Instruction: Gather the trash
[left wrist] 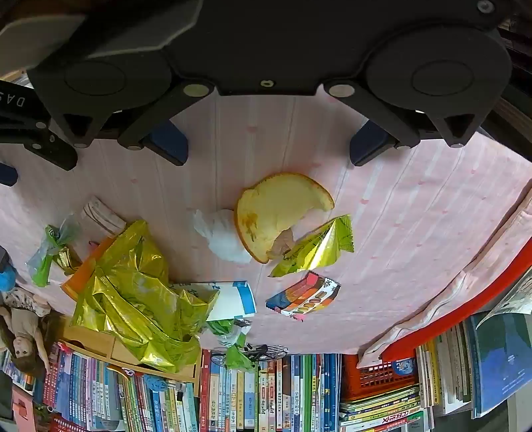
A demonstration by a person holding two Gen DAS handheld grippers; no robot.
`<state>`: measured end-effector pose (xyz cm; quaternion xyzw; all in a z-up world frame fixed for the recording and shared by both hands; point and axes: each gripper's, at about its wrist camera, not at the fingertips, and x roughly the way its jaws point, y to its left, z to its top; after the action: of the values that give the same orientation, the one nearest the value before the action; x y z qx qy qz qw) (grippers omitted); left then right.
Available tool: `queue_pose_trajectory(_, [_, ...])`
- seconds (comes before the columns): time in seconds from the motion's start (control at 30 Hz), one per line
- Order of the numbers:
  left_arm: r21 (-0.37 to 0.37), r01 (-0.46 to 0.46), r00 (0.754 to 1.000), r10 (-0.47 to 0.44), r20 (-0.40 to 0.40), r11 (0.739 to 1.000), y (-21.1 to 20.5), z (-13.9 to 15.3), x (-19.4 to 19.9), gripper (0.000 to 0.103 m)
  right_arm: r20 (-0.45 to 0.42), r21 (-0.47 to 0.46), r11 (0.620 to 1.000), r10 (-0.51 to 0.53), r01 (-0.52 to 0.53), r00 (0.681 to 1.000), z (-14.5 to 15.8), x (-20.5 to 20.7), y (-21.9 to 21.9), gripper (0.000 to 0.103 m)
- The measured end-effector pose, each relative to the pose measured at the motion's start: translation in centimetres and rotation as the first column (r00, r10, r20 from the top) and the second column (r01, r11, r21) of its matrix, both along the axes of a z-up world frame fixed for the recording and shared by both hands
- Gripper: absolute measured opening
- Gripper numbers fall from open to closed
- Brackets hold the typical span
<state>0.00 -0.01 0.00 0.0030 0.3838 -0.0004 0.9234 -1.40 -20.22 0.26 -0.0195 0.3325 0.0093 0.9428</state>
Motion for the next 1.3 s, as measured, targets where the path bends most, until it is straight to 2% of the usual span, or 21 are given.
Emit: queue_pose_trajectory(1.3, [-0.004,-0.005,1.000,0.005,-0.003,1.000,0.13,-0.09,-0.15,0.103,-0.021,-0.002,1.000,0.001,-0.001,1.000,0.15,0.35,-0.02,0.103])
